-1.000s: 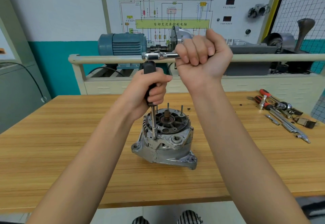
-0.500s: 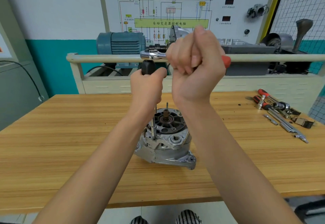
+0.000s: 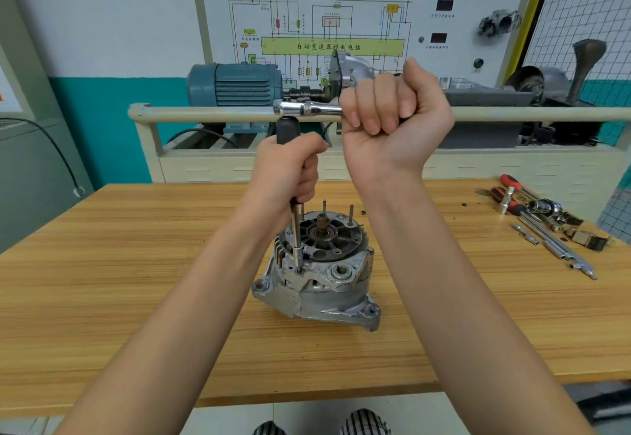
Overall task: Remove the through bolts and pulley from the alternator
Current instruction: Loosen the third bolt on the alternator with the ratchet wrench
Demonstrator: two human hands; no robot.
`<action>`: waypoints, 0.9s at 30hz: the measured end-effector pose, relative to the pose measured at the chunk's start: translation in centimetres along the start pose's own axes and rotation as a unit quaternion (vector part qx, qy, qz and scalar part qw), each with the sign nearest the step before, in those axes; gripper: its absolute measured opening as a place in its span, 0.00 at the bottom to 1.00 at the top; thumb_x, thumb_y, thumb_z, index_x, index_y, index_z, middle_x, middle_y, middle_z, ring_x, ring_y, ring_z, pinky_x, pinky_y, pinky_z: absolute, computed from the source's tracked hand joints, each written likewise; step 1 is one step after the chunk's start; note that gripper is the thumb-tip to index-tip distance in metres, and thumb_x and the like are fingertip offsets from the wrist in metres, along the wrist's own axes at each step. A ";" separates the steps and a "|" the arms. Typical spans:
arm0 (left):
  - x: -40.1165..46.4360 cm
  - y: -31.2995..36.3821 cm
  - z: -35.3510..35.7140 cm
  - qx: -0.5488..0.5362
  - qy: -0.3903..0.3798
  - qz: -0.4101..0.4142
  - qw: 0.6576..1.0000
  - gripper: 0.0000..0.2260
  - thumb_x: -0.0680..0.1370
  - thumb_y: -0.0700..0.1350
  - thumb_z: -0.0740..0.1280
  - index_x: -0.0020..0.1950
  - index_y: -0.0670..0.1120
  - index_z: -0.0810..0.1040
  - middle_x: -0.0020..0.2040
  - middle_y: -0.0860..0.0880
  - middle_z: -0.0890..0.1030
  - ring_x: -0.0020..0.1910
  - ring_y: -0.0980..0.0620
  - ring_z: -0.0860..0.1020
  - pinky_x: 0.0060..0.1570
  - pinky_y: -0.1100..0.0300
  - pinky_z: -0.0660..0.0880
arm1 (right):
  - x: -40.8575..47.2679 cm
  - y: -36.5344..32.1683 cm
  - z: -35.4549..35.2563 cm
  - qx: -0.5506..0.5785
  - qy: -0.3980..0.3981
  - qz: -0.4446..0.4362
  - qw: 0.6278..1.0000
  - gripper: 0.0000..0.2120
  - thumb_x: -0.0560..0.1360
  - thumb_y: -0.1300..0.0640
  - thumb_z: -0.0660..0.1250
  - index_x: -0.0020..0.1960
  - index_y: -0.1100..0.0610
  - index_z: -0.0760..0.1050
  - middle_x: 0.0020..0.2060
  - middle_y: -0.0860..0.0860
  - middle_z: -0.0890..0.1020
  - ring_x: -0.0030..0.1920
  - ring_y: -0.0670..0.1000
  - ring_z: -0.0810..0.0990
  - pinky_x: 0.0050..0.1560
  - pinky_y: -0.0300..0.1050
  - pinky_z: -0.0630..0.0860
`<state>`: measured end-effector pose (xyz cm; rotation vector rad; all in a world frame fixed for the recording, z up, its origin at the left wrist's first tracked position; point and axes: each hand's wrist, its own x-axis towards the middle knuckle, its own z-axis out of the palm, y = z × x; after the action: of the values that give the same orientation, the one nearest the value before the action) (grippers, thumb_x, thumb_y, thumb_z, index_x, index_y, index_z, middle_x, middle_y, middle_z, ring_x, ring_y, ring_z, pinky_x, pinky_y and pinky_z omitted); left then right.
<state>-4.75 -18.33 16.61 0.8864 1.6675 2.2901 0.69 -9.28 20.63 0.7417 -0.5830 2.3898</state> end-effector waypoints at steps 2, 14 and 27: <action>0.1 -0.3 0.7 0.026 0.103 0.023 0.994 0.18 0.74 0.34 0.63 0.30 0.47 0.60 0.21 0.53 0.59 0.19 0.55 0.55 0.20 0.67 0.55 | -0.6 0.5 0.5 -0.066 -0.046 -0.049 0.996 0.29 0.79 0.64 0.51 0.19 0.54 0.60 0.15 0.47 0.59 0.19 0.46 0.56 0.26 0.41 0.55; 0.1 0.3 -1.4 -0.023 -0.135 -0.023 0.990 0.14 0.72 0.41 0.64 0.28 0.46 0.63 0.20 0.54 0.60 0.17 0.57 0.56 0.20 0.66 0.56 | 0.9 -0.6 0.1 0.004 -0.002 0.044 0.999 0.29 0.79 0.61 0.51 0.19 0.54 0.59 0.15 0.48 0.58 0.17 0.46 0.56 0.24 0.38 0.55; 0.0 -0.8 1.0 0.046 0.159 0.050 0.985 0.18 0.72 0.34 0.65 0.30 0.47 0.60 0.27 0.49 0.58 0.23 0.53 0.55 0.22 0.66 0.55 | -2.2 1.9 1.3 -0.118 -0.088 -0.146 0.978 0.21 0.74 0.65 0.55 0.24 0.53 0.62 0.16 0.48 0.61 0.19 0.46 0.57 0.27 0.45 0.53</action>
<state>-4.41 -17.25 16.09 0.6600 1.9082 2.5501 1.46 -12.28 19.83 0.8707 -0.7589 1.9588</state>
